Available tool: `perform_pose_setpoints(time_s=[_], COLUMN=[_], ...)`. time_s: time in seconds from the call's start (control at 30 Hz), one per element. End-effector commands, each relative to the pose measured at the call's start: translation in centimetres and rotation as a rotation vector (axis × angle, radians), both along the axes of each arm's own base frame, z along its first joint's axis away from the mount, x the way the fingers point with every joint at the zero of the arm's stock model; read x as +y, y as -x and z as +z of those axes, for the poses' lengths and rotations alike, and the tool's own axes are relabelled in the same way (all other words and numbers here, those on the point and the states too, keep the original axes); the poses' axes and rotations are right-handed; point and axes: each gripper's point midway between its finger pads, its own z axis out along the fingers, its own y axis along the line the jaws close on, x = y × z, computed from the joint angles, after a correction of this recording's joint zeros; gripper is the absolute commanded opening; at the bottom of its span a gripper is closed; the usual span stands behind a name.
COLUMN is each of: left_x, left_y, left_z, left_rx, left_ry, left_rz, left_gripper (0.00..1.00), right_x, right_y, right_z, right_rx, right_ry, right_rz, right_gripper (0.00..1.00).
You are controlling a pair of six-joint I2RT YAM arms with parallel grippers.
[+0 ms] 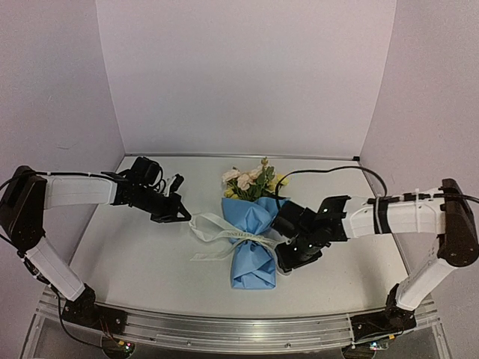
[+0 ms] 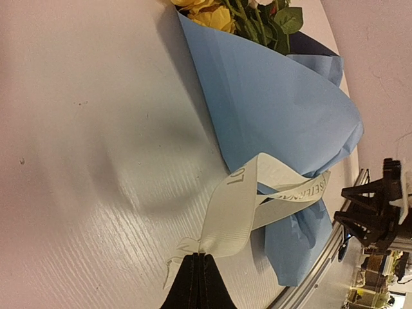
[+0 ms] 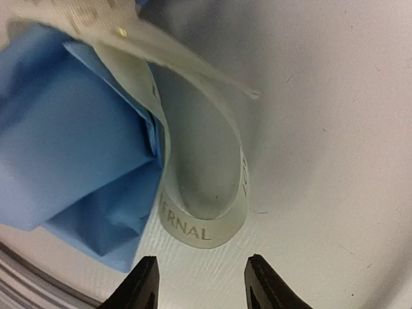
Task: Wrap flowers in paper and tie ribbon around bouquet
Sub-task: Adjust the ribbon on the folded bouquet.
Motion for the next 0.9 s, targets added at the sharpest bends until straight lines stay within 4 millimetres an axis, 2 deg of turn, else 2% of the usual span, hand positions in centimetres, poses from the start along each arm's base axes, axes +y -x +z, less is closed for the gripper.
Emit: perform_pose_setpoints(time_s=[0.0, 0.07, 0.13, 0.27, 0.37, 0.47, 0.6, 0.7, 0.87], left_x=[-1.0, -1.1, -1.1, -1.3, -1.4, -1.5, -1.6, -1.7, -1.8], left_y=[-0.8, -1.0, -1.2, -1.4, -1.5, -1.6, -1.7, -1.9, -2.0], left_z=[2.1, 2.2, 2.2, 2.1, 2.0, 2.0, 2.0, 2.0, 2.1], left_rx=[-0.048, -0.048, -0.046, -0.037, -0.03, -0.025, -0.021, -0.019, -0.019], left_ry=[0.05, 0.049, 0.044, 0.039, 0.038, 0.039, 0.037, 0.032, 0.034], left_rz=[-0.041, -0.042, -0.04, -0.043, -0.045, -0.048, -0.055, -0.056, -0.058], left_gripper=[0.0, 0.0, 0.0, 0.0, 0.0, 0.0, 0.0, 0.0, 0.0], right_x=[-0.4, -1.5, -1.3, 1.0, 0.6, -0.2, -0.8, -0.7, 0.6], right_y=[-3.7, -5.5, -6.7, -8.1, -8.1, -7.2, -6.4, -6.0, -6.2], right_z=[3.1, 2.8, 2.3, 1.3, 0.6, -0.7, -2.3, -3.1, -3.1], right_rx=[-0.034, -0.04, -0.033, 0.026, 0.034, 0.053, 0.075, 0.095, 0.084], right_ry=[-0.208, -0.213, -0.219, -0.334, -0.323, -0.292, -0.269, -0.267, -0.279], right_rz=[-0.194, -0.266, -0.282, -0.264, -0.268, -0.257, -0.242, -0.22, -0.151], right_gripper=[0.48, 0.47, 0.44, 0.4, 0.39, 0.35, 0.34, 0.34, 0.41])
